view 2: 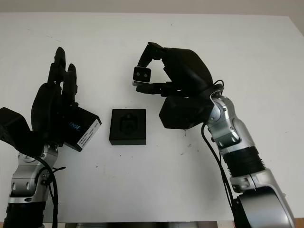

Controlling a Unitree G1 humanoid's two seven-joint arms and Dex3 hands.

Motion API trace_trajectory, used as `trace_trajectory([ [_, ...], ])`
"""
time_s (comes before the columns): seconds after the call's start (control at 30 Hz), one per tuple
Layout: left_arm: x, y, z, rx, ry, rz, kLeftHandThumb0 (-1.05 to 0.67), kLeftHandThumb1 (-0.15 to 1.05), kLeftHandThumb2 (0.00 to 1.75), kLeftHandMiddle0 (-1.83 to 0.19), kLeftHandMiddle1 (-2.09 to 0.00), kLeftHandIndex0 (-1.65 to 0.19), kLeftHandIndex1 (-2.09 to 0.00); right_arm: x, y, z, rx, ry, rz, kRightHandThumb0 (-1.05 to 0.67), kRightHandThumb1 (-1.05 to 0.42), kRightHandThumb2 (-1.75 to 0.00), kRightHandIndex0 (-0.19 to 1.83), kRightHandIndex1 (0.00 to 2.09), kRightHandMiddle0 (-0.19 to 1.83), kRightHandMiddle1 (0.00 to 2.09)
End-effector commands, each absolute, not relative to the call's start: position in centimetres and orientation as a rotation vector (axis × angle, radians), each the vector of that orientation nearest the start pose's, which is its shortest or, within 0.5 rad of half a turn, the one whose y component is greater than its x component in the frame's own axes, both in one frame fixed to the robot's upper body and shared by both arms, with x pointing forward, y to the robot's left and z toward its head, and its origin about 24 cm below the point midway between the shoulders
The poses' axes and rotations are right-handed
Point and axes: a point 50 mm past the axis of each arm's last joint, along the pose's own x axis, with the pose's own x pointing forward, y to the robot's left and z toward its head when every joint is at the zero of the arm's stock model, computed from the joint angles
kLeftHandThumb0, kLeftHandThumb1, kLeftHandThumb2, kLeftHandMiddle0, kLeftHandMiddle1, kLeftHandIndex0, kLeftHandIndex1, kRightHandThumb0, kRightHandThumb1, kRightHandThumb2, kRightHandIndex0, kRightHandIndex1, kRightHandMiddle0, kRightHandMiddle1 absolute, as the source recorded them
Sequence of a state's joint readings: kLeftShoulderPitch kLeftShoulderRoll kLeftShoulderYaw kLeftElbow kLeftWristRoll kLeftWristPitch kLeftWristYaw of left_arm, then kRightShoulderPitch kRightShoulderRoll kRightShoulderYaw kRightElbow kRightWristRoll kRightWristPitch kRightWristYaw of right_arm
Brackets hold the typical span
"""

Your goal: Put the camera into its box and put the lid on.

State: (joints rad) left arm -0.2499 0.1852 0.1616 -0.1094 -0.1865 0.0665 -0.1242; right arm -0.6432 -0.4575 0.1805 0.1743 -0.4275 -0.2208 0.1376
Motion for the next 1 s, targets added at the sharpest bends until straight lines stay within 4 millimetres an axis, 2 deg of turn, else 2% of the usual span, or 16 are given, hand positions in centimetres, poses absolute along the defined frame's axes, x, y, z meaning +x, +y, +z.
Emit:
trace_trajectory([
  [0.0,28.8,19.3,13.8,0.005,-0.316,-0.056,-0.82,1.05,0.54,0.19,0.0,0.19,0.0,33.1,-14.0,20.2,-0.945,-0.624,0.302,-0.41,-1.05,-0.19,0.38,0.04,0.4,1.68],
  [0.2,28.7,19.3,13.9,0.008,-0.317,-0.049,-0.81,1.05,0.54,0.19,0.0,0.19,0.0,32.2,-13.6,19.3,-0.942,-0.608,0.371,-0.44,-1.05,-0.25,0.34,0.02,0.37,1.71],
  [0.5,28.8,19.4,13.9,0.008,-0.32,-0.055,-0.82,1.05,0.53,0.19,0.0,0.19,0.0,31.4,-12.7,17.5,-0.867,-0.603,0.451,-0.44,-1.05,-0.23,0.29,0.03,0.32,1.84],
  [0.97,28.8,19.4,13.9,0.007,-0.319,-0.042,-0.83,1.05,0.53,0.19,0.0,0.19,0.0,31.2,-12.2,17.2,-0.926,-0.606,0.472,-0.45,-1.05,-0.21,0.26,0.03,0.33,1.82],
])
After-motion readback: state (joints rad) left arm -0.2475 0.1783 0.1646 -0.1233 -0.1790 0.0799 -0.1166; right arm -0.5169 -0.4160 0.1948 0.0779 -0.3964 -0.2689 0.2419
